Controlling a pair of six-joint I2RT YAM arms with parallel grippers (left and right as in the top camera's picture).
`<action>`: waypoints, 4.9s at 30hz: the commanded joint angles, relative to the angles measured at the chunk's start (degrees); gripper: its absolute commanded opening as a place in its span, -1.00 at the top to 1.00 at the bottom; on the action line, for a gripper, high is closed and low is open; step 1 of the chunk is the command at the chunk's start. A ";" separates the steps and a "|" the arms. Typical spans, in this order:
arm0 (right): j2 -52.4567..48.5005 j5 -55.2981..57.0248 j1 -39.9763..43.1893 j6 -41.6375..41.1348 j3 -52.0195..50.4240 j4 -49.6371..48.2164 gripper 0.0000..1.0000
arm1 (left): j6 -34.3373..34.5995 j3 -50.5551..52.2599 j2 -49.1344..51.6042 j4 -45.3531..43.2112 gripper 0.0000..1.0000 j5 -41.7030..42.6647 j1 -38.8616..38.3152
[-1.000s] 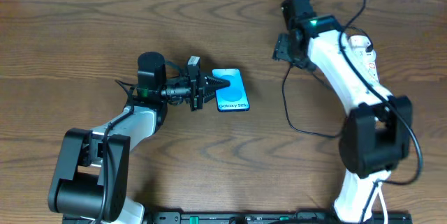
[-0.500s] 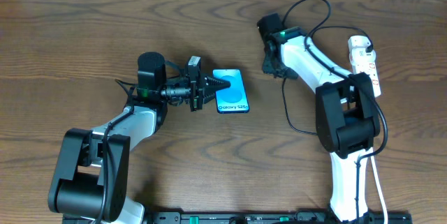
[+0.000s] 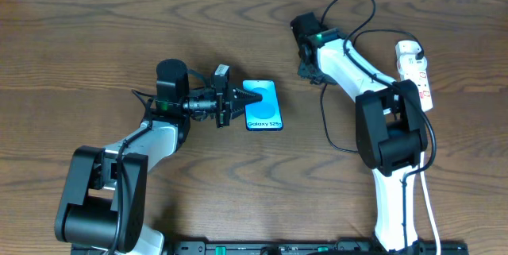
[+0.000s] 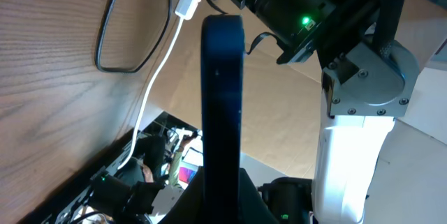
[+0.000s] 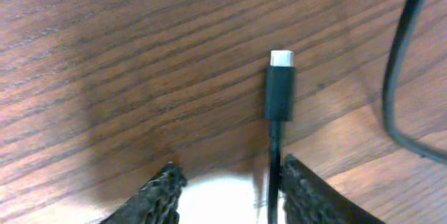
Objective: Plug charger to phone and switch on socket
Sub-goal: 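Lower the right gripper and grasp the black USB-C cable end, then lift the USB-C plug and carry it left toward the phone, then align the USB-C plug below the phone's bottom port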
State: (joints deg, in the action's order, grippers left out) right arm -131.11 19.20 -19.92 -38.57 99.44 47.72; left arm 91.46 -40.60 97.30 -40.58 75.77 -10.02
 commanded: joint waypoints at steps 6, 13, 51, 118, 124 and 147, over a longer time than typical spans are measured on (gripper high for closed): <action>-5.07 -6.69 1.14 -0.31 -1.70 2.89 0.26 | -0.98 -1.64 -0.63 -0.70 0.85 1.81 -0.04; -5.07 -5.62 1.14 0.09 -1.70 5.22 0.33 | -0.98 -1.64 -0.63 -0.70 0.85 1.84 -0.04; -5.07 -3.48 2.47 4.63 -1.70 3.30 0.98 | -1.86 -1.64 -0.63 -0.70 0.85 1.84 -0.04; 68.52 -49.07 -11.26 12.52 -52.87 -10.73 0.97 | -15.21 -1.64 -0.63 -19.10 0.85 -13.84 -4.20; 68.52 -49.07 -11.26 12.70 -52.87 -13.09 0.98 | -15.19 -1.64 -0.63 -19.10 0.86 -13.14 -4.20; 68.50 -51.10 -11.26 8.35 -52.87 -14.40 0.98 | -15.12 -1.64 -0.63 -19.12 0.85 -11.93 -4.20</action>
State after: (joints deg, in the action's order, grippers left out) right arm -62.63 -30.22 -30.89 -28.75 46.81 33.67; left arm 77.49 -40.64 97.30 -58.83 62.70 -14.15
